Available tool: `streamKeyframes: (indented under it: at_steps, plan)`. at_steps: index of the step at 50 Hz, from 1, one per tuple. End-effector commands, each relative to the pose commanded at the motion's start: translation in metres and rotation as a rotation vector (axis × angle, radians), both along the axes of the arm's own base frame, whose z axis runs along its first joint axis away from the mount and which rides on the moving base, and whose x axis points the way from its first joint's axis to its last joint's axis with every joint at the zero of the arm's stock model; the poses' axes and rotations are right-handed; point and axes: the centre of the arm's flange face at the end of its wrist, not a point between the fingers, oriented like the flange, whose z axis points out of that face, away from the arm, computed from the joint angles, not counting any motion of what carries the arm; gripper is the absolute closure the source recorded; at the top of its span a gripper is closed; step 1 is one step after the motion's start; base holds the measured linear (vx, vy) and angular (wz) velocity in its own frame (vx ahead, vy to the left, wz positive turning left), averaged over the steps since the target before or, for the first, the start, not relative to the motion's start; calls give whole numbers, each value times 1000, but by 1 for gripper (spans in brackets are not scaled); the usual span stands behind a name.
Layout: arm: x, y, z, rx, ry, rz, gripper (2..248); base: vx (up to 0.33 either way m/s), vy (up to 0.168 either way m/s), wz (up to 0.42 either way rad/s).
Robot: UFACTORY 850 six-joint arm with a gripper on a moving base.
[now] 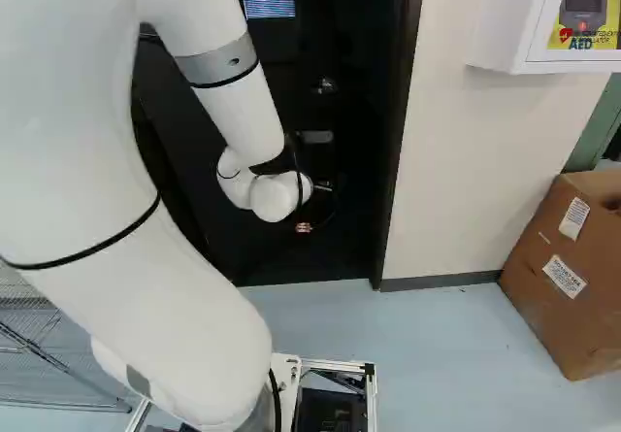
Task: Open the door and move inside
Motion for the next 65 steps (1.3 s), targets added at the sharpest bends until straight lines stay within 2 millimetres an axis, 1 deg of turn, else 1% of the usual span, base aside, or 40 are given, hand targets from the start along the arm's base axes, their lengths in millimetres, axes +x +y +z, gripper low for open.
streamKeyframes:
  at_steps: [6, 23, 32, 45, 65]
  plan:
    - [-6, 1, 0, 0, 0, -1, 3, 0, 0, 0]
    - [-6, 1, 0, 0, 0, -1, 3, 0, 0, 0]
    - [-6, 1, 0, 0, 0, -1, 3, -22, -24, -243]
    - [-6, 1, 0, 0, 0, -1, 3, 5, 14, -1]
    - [-6, 1, 0, 0, 0, -1, 3, 53, 84, -20]
